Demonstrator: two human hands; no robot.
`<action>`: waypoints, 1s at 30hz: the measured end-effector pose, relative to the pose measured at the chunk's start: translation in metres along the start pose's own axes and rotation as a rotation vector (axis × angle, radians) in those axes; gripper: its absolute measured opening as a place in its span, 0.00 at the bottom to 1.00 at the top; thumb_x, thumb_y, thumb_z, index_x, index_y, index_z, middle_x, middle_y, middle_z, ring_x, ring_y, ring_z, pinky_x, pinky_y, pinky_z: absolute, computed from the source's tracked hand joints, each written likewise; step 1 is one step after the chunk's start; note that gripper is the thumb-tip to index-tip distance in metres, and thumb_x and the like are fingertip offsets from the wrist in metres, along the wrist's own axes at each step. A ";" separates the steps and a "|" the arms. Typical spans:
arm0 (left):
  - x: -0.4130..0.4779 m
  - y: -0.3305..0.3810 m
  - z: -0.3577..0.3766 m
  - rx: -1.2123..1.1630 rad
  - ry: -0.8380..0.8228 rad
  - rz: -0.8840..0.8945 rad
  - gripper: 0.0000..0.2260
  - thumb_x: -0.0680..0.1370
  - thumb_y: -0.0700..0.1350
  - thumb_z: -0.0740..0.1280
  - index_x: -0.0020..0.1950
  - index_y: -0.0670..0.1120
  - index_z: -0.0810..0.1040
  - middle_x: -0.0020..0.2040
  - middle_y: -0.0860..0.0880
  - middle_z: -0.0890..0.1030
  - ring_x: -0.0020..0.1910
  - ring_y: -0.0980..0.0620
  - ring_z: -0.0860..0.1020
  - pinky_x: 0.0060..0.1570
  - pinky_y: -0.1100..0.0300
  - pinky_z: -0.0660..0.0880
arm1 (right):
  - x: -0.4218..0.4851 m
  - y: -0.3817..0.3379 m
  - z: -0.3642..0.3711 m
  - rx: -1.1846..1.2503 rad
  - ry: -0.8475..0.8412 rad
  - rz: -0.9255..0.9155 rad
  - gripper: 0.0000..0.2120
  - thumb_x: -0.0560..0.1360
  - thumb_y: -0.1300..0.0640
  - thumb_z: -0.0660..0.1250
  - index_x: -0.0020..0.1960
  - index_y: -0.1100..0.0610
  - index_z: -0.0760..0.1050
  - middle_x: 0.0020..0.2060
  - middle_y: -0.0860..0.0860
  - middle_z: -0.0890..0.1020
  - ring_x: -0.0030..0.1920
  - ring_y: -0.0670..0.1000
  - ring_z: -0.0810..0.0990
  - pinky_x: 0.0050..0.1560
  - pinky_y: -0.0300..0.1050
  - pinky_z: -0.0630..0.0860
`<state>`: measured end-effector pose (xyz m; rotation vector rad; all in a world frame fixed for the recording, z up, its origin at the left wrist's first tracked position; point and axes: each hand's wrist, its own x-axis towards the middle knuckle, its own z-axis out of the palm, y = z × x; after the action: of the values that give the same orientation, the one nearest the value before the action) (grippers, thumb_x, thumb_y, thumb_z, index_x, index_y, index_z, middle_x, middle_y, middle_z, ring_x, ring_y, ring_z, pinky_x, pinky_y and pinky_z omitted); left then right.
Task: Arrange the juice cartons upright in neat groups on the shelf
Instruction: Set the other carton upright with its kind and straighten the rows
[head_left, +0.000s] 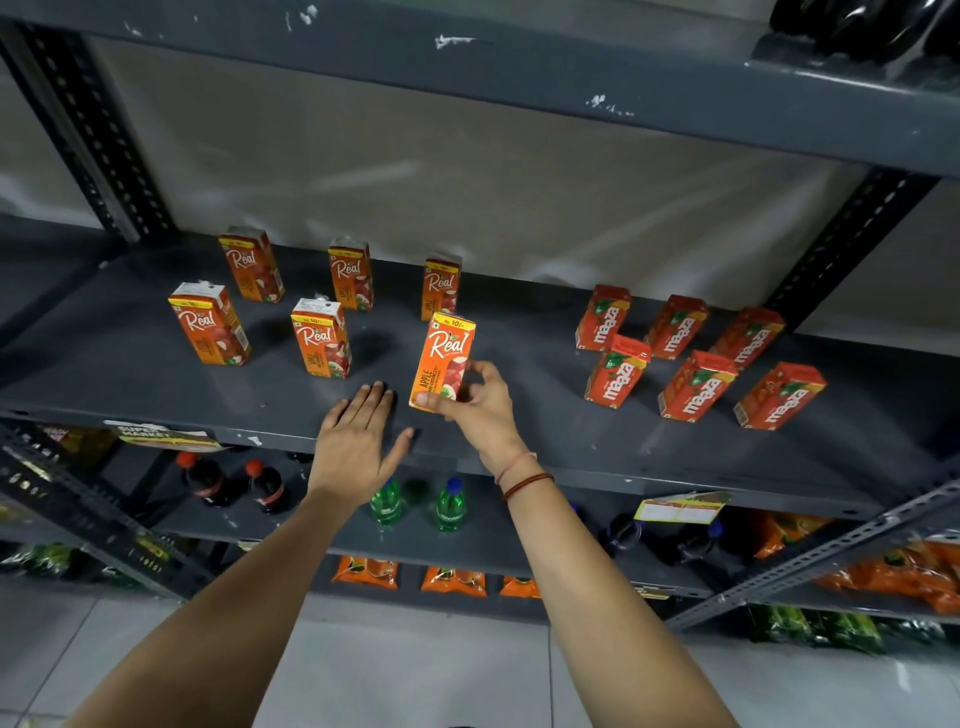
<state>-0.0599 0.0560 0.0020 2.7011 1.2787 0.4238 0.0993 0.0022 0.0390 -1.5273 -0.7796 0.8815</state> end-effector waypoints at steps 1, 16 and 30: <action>0.000 0.000 -0.001 -0.003 -0.006 -0.003 0.36 0.77 0.64 0.40 0.68 0.39 0.69 0.68 0.40 0.72 0.69 0.44 0.69 0.66 0.47 0.64 | 0.000 0.000 -0.001 0.003 0.002 0.007 0.30 0.61 0.58 0.80 0.56 0.52 0.67 0.49 0.54 0.84 0.47 0.49 0.83 0.55 0.51 0.79; 0.001 -0.011 0.001 -0.018 -0.025 -0.047 0.35 0.78 0.63 0.42 0.68 0.40 0.69 0.69 0.42 0.72 0.69 0.46 0.68 0.67 0.49 0.64 | 0.057 0.003 0.021 -0.361 -0.012 -0.124 0.25 0.61 0.58 0.80 0.53 0.55 0.73 0.53 0.54 0.83 0.50 0.46 0.79 0.55 0.41 0.75; 0.001 -0.003 0.002 0.015 0.021 0.011 0.29 0.77 0.58 0.52 0.67 0.39 0.71 0.67 0.41 0.73 0.67 0.45 0.70 0.66 0.49 0.65 | 0.051 0.016 0.003 -0.550 0.011 -0.235 0.22 0.65 0.56 0.77 0.56 0.59 0.74 0.53 0.56 0.82 0.54 0.54 0.80 0.56 0.48 0.76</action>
<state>-0.0610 0.0589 -0.0001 2.7244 1.2782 0.4464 0.1220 0.0455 0.0172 -1.8597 -1.2356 0.5014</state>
